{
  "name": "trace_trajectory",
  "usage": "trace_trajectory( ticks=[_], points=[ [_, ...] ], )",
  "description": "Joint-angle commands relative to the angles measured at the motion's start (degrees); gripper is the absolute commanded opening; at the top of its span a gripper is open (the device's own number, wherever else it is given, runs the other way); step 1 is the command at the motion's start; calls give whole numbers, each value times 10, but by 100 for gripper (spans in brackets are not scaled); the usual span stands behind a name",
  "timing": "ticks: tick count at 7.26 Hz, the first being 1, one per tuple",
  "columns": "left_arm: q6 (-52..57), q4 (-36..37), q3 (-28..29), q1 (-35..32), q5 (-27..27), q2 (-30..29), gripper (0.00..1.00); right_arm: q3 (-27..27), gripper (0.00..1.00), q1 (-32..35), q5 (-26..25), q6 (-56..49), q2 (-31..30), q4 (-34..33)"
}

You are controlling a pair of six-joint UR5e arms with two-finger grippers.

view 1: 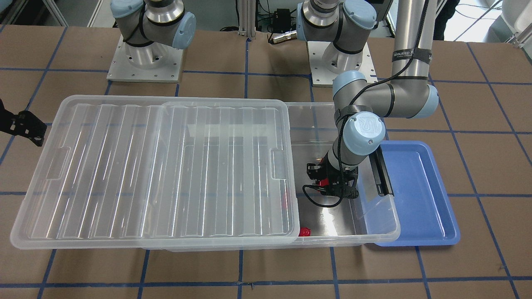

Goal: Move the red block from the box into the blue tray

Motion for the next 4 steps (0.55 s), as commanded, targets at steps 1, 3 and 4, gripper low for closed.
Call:
trace_trajectory(
  ticks=[1, 3, 4],
  points=[
    [-1, -11, 19, 1, 1, 20, 0, 0, 100, -1, 2, 0, -1, 1],
    [-4, -75, 59, -2, -16, 49, 0, 0, 100, -1, 2, 0, 1, 0],
    [-8, -128, 76, -2, -17, 73, 0, 0, 100, -1, 2, 0, 0, 1]
  ],
)
